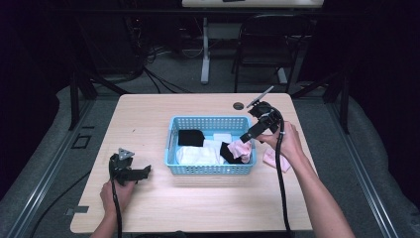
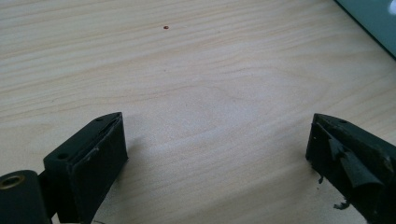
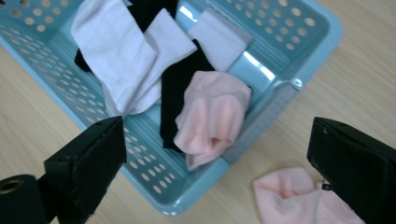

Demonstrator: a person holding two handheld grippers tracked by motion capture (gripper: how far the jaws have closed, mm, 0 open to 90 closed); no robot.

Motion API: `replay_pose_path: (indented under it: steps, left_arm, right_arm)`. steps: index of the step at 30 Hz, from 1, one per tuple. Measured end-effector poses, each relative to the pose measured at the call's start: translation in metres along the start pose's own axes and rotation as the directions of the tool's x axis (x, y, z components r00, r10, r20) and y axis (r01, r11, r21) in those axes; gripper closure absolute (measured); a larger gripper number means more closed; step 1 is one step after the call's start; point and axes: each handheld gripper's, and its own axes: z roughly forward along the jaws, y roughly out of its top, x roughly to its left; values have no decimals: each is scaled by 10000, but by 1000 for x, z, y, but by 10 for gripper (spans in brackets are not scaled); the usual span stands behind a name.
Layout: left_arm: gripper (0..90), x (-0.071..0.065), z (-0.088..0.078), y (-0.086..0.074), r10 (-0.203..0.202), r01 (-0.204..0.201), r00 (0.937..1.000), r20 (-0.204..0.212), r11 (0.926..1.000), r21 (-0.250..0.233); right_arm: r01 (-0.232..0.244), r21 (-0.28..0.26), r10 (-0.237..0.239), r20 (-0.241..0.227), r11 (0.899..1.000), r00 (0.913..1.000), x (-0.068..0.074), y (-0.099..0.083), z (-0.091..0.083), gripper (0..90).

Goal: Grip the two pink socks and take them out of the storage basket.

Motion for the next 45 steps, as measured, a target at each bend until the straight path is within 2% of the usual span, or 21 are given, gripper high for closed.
replay_pose_path:
  steps: [9, 10, 12, 13, 16, 19, 24, 26, 29, 30, 33, 34, 39, 41, 42, 44, 45]
  left_arm:
    - [50, 0, 0, 0, 1, -1, 10000, 2, 10000, 2]
    - [50, 0, 0, 0, -2, 2, 10000, 2, 10000, 0]
    - [50, 0, 0, 0, 1, -1, 10000, 3, 10000, -1]
    - [50, 0, 0, 0, 1, -1, 10000, 3, 10000, -1]
    - [50, 0, 0, 0, -4, 4, 10000, 2, 10000, -1]
    - [50, 0, 0, 0, -4, 4, 10000, 6, 10000, -3]
    - [51, 0, 0, 0, -32, 32, 10000, 20, 10000, -15]
    - [51, 0, 0, 0, -34, 34, 10000, 5, 10000, -27]
    - [51, 0, 0, 0, -29, 29, 10000, 6, 10000, -21]
    - [51, 0, 0, 0, -28, 28, 10000, 7, 10000, -22]
    - [51, 0, 0, 0, -29, 29, 10000, 7, 10000, -24]
    - [51, 0, 0, 0, -26, 26, 10000, 11, 10000, -14]
    - [51, 0, 0, 0, -27, 27, 10000, 22, 10000, -10]
    - [51, 0, 0, 0, -28, 28, 10000, 7, 10000, -20]
    - [51, 0, 0, 0, -26, 26, 10000, 10, 10000, -16]
    - [51, 0, 0, 0, -30, 30, 10000, 7, 10000, -22]
    - [51, 0, 0, 0, -30, 30, 10000, 7, 10000, -22]
  right_arm:
    - [572, 324, -561, -339, 9978, 9978, 17, 16, 24, 32]
    - [521, 256, -512, -354, 9983, 9981, 19, 17, 27, 40]
    - [784, 500, -765, -386, 9957, 9963, 20, 19, 32, 57]
    - [784, 500, -765, -386, 9957, 9963, 20, 19, 32, 57]
    - [830, 799, -797, -434, 9933, 9959, 25, 22, 47, 91]
    - [942, 1149, -907, -357, 9889, 9952, 26, 23, 58, 126]
    - [873, 1379, -861, -148, 9866, 9962, 25, 23, 72, 165]
    - [638, 1253, -634, -74, 9901, 9980, 24, 21, 78, 198]
    - [684, 1711, -705, 63, 9829, 9975, 20, 20, 84, 263]
    - [773, 1867, -833, 246, 9794, 9962, 20, 20, 86, 298]
    - [760, 1924, -842, 346, 9784, 9959, 21, 19, 89, 350]
    - [774, 2077, -920, 614, 9751, 9939, 22, 18, 92, 405]
    - [861, 2376, -1146, 1088, 9675, 9874, 23, 17, 99, 552]
    - [874, 2470, -1185, 1141, 9651, 9864, 24, 17, 99, 569]
    - [810, 2392, -1118, 1180, 9676, 9867, 24, 15, 102, 647]
    - [814, 2514, -1143, 1193, 9645, 9863, 23, 14, 104, 732]
    - [814, 2514, -1143, 1193, 9645, 9863, 23, 14, 104, 732]
